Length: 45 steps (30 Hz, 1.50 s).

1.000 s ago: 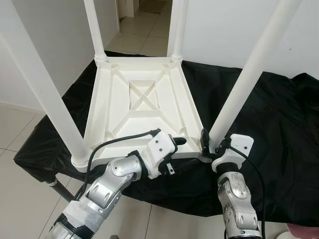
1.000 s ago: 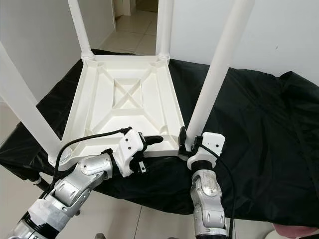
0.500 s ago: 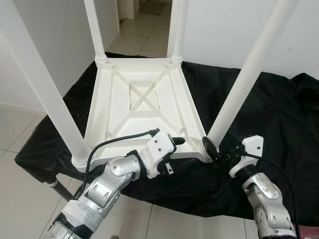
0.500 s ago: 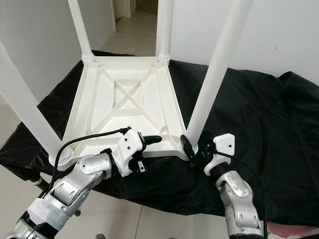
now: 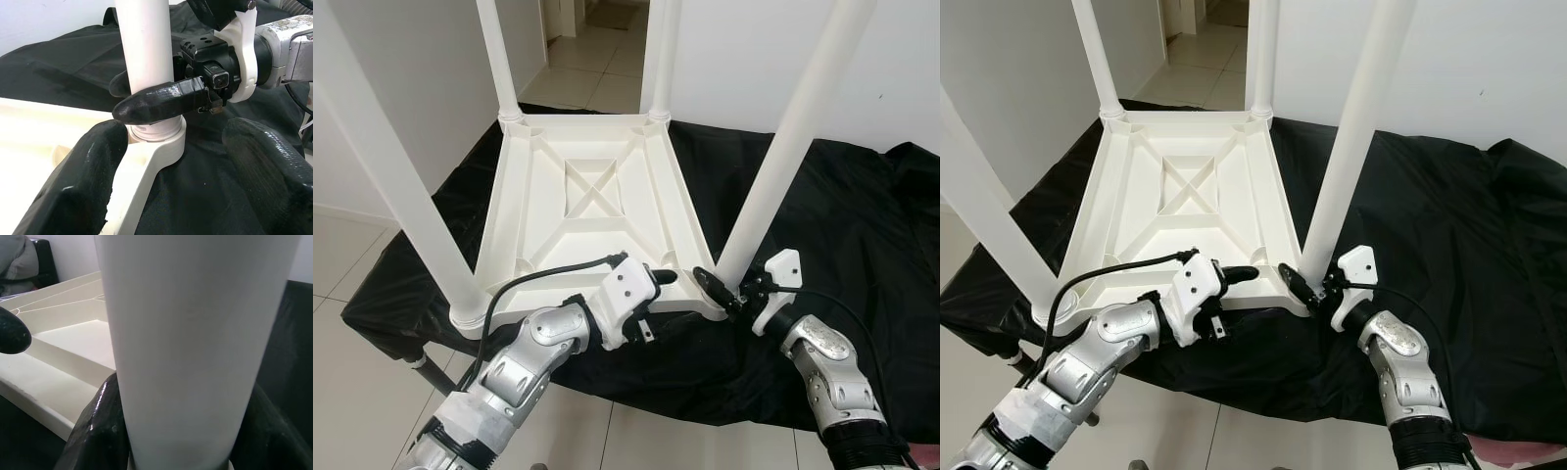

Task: Building children table

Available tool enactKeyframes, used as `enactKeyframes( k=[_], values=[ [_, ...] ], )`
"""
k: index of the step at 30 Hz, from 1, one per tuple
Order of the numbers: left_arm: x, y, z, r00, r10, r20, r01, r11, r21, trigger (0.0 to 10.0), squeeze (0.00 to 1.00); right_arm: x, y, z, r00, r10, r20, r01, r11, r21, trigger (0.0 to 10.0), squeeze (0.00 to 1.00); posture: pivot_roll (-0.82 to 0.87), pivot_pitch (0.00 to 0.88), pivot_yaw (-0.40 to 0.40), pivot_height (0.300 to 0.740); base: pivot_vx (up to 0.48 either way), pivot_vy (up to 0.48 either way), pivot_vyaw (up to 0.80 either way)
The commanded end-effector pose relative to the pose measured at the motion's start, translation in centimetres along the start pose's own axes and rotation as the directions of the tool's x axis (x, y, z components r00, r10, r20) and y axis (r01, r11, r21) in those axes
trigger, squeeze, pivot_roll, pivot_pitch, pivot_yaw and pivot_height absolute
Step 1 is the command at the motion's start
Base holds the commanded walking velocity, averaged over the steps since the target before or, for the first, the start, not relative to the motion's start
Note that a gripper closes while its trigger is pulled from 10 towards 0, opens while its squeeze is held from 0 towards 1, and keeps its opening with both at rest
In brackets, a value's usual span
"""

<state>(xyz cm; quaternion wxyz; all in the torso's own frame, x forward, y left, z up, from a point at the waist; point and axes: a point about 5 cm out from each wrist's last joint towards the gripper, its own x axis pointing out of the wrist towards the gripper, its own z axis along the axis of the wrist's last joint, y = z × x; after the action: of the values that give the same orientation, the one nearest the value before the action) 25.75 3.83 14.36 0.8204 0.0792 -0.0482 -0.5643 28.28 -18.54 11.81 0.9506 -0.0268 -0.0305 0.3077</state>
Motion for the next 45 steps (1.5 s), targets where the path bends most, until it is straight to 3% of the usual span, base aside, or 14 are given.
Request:
enactKeyframes(
  k=[1,4,7,8,14,20,22,24,28,32,36,43,44,45],
  values=[
    [0.0,-0.7,-0.1,0.994,-0.111,-0.013,0.111,0.994,0.011,10.0,0.0,-0.1,0.2,-0.6,0.999,0.028,-0.027,-0.028,1.0,0.015,0.0,0.0,-0.09,0.0,-0.014,0.74,0.0,0.0,0.0],
    [0.1,-0.8,-0.3,0.994,-0.109,-0.015,0.109,0.994,0.008,10.0,0.0,-0.5,0.1,-0.6,1.0,0.017,-0.022,-0.016,0.999,0.03,0.0,0.0,-0.09,0.0,-0.017,0.74,0.0,0.0,0.0],
    [0.2,-0.9,-0.2,0.994,-0.109,-0.011,0.109,0.994,0.004,10.0,0.0,-0.8,0.1,-0.6,1.0,-0.005,-0.016,0.005,0.999,0.036,0.9,0.0,-0.09,0.0,-0.02,0.74,0.0,0.0,0.0],
    [0.2,-0.9,-0.2,0.994,-0.108,-0.01,0.108,0.994,0.004,10.0,0.0,-0.8,0.1,-0.5,1.0,-0.019,-0.005,0.019,0.999,0.042,10.0,0.0,-0.1,0.0,-0.019,0.74,0.0,0.0,0.0],
    [0.1,-1.0,-0.2,0.994,-0.107,-0.01,0.107,0.994,0.001,10.0,0.0,-1.2,0.0,0.1,0.987,-0.152,0.049,0.15,0.988,0.034,10.0,0.0,-0.1,0.0,-0.023,0.74,0.0,0.0,0.0],
    [-0.2,-1.0,-0.2,0.994,-0.104,-0.015,0.104,0.995,-0.007,10.0,0.0,-1.4,0.7,0.5,0.922,-0.382,0.062,0.38,0.924,0.041,10.0,0.0,-0.09,0.0,-0.023,0.74,0.0,0.0,0.0],
    [-0.2,-1.0,-0.2,0.994,-0.104,-0.015,0.104,0.995,-0.007,10.0,0.0,-1.4,0.7,0.5,0.922,-0.382,0.062,0.38,0.924,0.041,10.0,0.0,-0.09,0.0,-0.023,0.74,0.0,0.0,0.0],
    [-0.3,-1.1,-0.2,0.994,-0.104,-0.016,0.104,0.995,-0.008,10.0,0.0,-1.5,1.1,0.5,0.894,-0.444,0.059,0.442,0.896,0.045,10.0,0.0,-0.09,0.0,-0.023,0.74,0.0,0.0,0.0],
    [-0.4,-0.9,-0.2,0.996,-0.091,-0.019,0.091,0.996,-0.005,10.0,0.0,-0.9,2.7,0.1,0.778,-0.628,0.022,0.62,0.773,0.137,10.0,0.0,-0.08,0.0,-0.033,0.74,0.0,0.0,0.0],
    [-0.5,-0.9,-0.1,0.996,-0.086,-0.016,0.086,0.996,-0.012,10.0,0.0,0.3,4.4,0.4,0.726,-0.688,0.017,0.679,0.72,0.146,10.0,0.0,-0.08,0.0,-0.027,0.74,0.0,0.0,0.0],
    [-0.5,-1.2,-0.2,0.994,-0.103,-0.023,0.103,0.995,-0.011,10.0,0.0,1.2,5.6,0.9,0.764,-0.645,0.032,0.637,0.761,0.123,10.0,0.0,-0.08,0.0,-0.024,0.74,0.0,0.0,0.0],
    [-0.4,-0.8,-0.1,0.995,-0.098,-0.021,0.098,0.995,-0.006,10.0,0.0,1.1,5.2,1.1,0.766,-0.642,0.034,0.636,0.764,0.105,10.0,0.0,-0.08,0.0,-0.026,0.74,0.0,0.0,0.0],
    [-0.4,-0.7,0.0,0.995,-0.093,-0.02,0.093,0.996,-0.005,10.0,0.0,0.9,4.8,1.3,0.766,-0.642,0.044,0.637,0.766,0.083,10.0,0.22,-0.08,0.0,-0.026,0.74,0.0,0.0,0.0],
    [-0.4,-0.7,0.0,0.995,-0.093,-0.02,0.093,0.996,-0.005,10.0,0.0,0.9,4.8,1.3,0.766,-0.642,0.044,0.637,0.766,0.083,10.0,0.22,-0.08,0.0,-0.026,0.74,0.0,0.0,0.0]
  ],
)
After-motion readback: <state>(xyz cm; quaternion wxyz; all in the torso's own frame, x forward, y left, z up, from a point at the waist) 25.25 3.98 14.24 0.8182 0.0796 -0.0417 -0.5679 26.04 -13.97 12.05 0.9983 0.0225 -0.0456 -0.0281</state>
